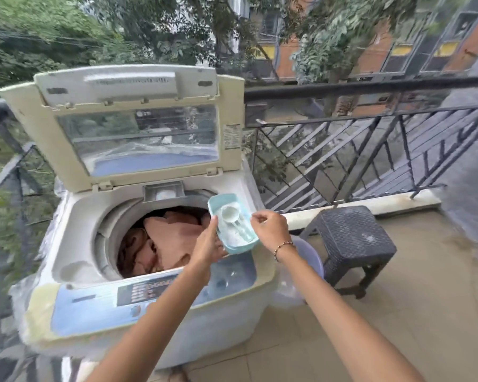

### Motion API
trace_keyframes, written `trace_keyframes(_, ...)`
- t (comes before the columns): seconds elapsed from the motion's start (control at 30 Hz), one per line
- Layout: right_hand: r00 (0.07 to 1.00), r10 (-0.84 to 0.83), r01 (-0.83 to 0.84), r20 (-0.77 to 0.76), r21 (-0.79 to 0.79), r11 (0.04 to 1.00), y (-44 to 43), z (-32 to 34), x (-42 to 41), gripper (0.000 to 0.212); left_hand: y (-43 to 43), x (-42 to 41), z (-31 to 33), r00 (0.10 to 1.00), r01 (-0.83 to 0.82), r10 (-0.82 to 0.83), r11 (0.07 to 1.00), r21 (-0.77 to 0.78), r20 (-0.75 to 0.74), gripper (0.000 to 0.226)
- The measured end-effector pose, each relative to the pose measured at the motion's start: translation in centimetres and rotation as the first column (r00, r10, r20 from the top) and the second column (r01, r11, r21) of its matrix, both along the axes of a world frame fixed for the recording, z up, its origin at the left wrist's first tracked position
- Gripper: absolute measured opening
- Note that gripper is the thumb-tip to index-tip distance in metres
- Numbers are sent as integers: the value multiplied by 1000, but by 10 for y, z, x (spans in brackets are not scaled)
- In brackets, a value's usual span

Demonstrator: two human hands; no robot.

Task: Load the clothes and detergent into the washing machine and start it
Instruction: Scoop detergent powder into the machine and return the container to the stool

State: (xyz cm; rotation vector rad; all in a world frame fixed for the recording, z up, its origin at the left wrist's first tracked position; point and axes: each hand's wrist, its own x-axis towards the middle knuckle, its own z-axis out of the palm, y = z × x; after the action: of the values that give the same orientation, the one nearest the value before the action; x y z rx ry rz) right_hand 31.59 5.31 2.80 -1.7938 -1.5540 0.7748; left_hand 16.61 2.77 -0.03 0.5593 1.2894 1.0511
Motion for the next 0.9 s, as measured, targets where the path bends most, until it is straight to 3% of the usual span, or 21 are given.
trace_keyframes(0.1, 998, -53, 53, -19, -2, 999, 2, -3, 37, 22, 6, 30, -2, 984, 2, 6, 999, 50, -180, 57)
trace_keyframes(0.17, 995, -93, 93, -35, 3, 996, 7, -7, 57, 20, 12, 48, 1, 973, 15, -3, 998, 55, -229, 43)
trace_keyframes(0.3, 979, -187, 184, -79, -33, 982, 24, -17, 94, 18, 39, 88, 2, 972, 98, -87, 994, 43, -219, 17)
trace_keyframes(0.57, 927, -335, 329, -171, -64, 942, 59, -26, 176, 21, 92, 165, 6, 918, 309, -287, 950, 43, -272, 19)
trace_keyframes(0.9, 883, -458, 431, -103, -209, 878, 121, -70, 328, 19, 170, 320, -46, 848, 431, -434, 899, -80, -305, 16)
